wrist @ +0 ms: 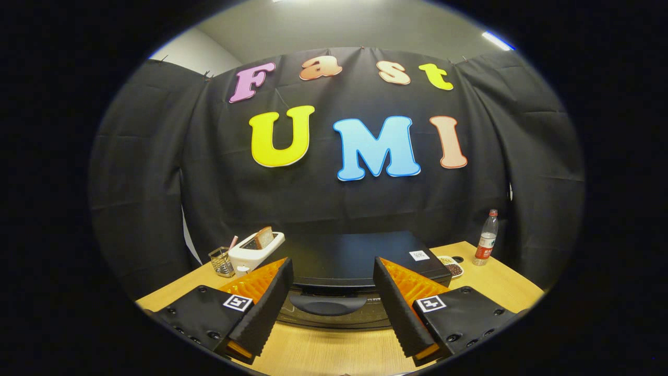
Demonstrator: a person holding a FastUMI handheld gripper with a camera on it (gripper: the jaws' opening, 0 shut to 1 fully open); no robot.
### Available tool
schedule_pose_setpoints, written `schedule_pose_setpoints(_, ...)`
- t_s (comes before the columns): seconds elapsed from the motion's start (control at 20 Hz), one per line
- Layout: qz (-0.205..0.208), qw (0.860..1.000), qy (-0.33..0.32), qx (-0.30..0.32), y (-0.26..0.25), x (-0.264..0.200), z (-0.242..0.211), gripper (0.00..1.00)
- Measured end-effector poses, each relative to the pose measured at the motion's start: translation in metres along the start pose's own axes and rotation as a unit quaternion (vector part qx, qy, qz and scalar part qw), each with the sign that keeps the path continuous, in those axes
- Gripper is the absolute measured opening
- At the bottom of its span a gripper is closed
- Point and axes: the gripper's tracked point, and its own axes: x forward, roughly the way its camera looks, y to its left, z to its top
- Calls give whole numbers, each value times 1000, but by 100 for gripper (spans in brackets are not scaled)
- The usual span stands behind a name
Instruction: Open the toaster oven, put the food inside, and close the toaster oven door.
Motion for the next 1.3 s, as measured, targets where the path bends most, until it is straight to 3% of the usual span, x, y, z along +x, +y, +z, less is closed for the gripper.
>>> schedule_pose_setpoints(0.85,-33,996,81,-11,4,48,-65,98)
schedule_pose_setpoints(1.3,-26,996,87,-18,8,29,-72,99)
